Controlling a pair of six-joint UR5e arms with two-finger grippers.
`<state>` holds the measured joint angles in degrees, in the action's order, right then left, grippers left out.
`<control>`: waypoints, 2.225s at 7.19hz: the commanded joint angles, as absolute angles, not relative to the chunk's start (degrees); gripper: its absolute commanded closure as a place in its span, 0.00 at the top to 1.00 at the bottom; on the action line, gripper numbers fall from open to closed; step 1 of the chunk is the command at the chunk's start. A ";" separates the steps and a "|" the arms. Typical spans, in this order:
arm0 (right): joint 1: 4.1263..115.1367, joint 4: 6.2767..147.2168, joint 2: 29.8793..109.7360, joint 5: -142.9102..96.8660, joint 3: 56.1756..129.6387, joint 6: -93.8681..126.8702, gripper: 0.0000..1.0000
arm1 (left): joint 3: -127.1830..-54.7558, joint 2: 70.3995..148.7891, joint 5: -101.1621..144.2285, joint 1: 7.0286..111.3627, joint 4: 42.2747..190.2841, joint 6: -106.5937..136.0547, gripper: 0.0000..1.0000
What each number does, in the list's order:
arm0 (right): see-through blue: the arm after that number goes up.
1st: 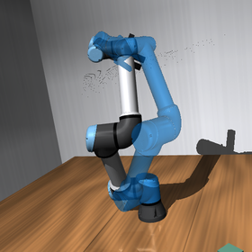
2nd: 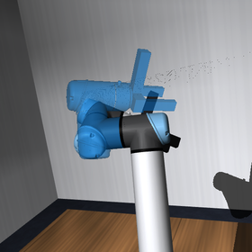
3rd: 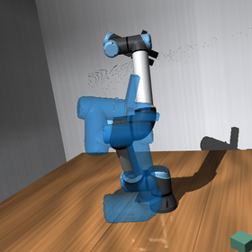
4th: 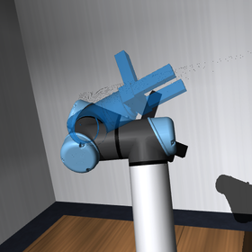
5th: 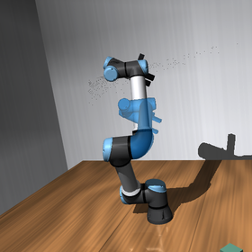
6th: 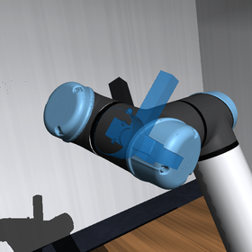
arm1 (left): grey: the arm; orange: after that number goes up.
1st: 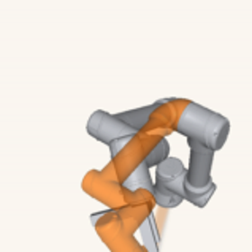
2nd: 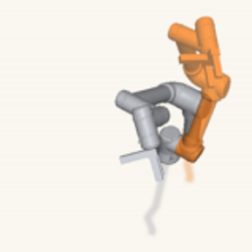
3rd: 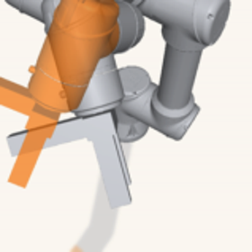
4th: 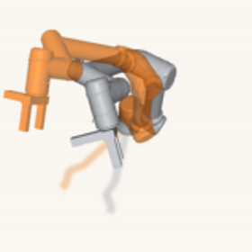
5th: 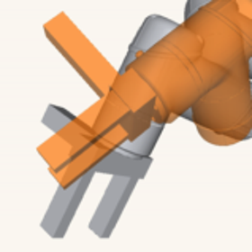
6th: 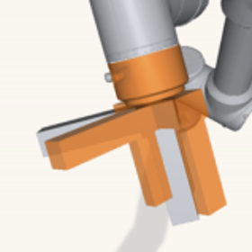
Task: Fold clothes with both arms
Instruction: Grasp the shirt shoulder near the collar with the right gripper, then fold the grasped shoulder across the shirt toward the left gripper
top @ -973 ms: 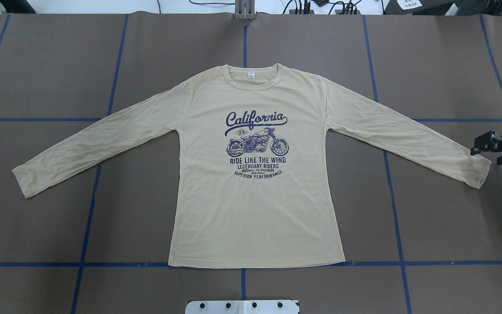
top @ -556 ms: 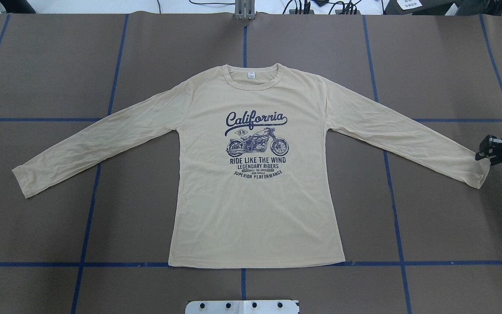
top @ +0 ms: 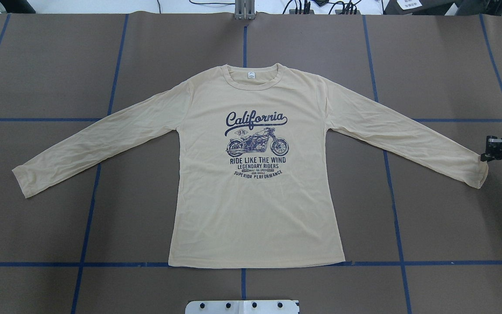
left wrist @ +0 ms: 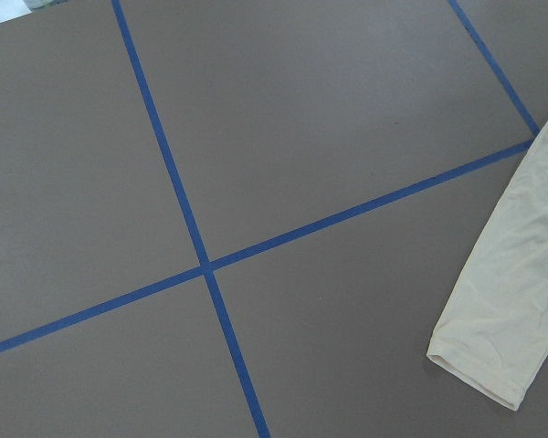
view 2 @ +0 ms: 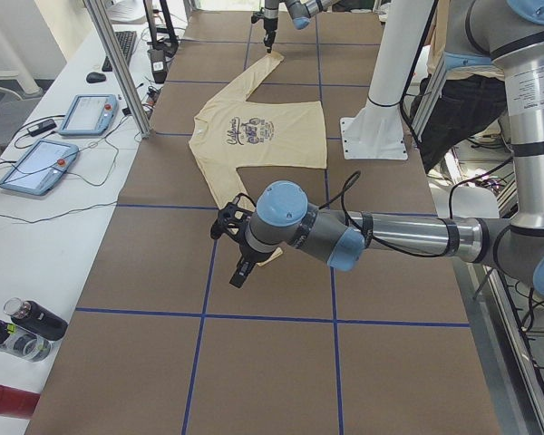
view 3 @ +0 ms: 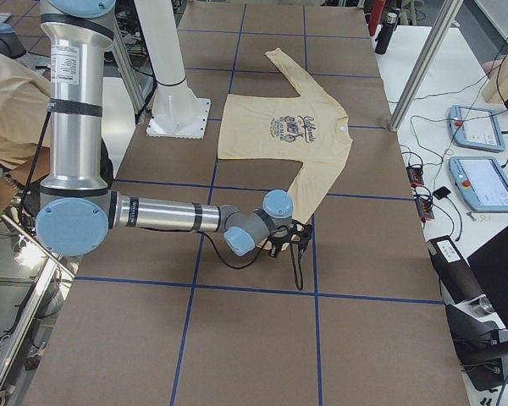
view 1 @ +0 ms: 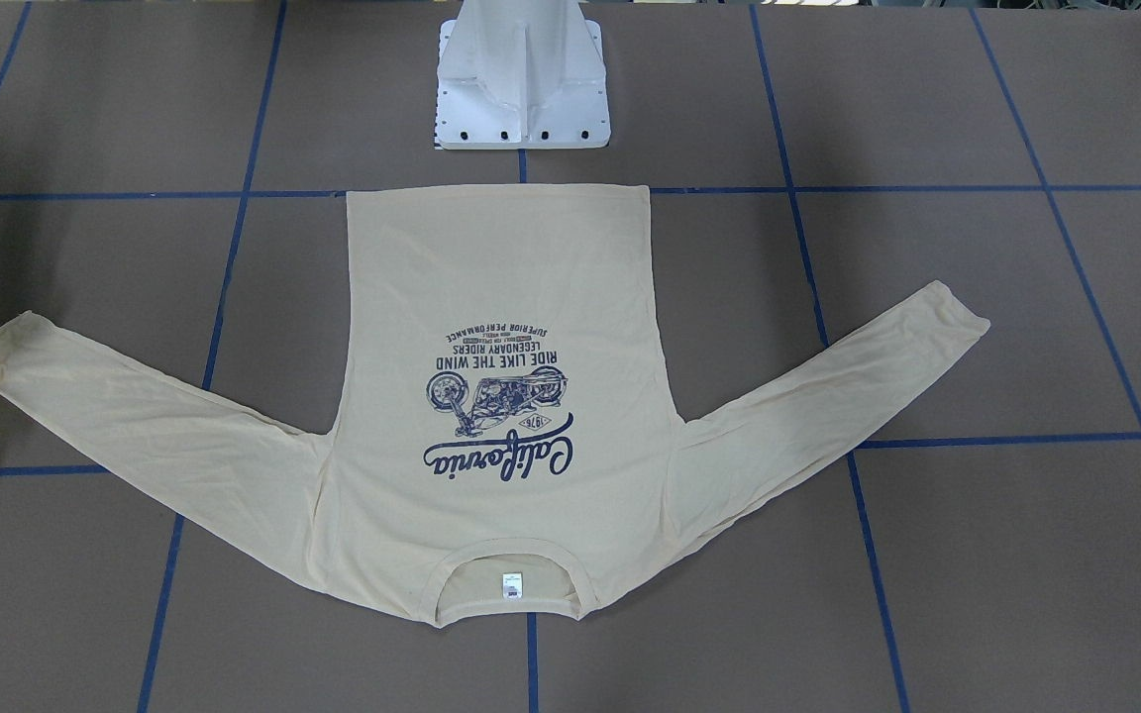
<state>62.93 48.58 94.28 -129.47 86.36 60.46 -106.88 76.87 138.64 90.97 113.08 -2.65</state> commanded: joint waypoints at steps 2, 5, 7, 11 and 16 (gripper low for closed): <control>61.53 49.39 89.08 -129.38 93.42 71.50 0.00 | -107.14 76.90 138.69 90.97 113.20 -2.72 1.00; 56.71 66.20 68.97 -127.89 94.30 81.01 0.00 | -107.14 77.25 140.35 90.97 113.20 -2.72 1.00; 49.53 72.94 57.62 -119.94 94.40 86.19 0.00 | -107.23 77.43 140.45 90.97 114.34 -2.64 1.00; 41.41 74.71 37.41 -108.48 81.69 87.80 0.00 | -107.14 77.43 140.45 90.97 114.43 -2.72 1.00; 32.01 74.79 29.09 -96.96 75.41 87.37 0.00 | -106.70 77.34 140.45 90.97 114.35 -2.81 1.00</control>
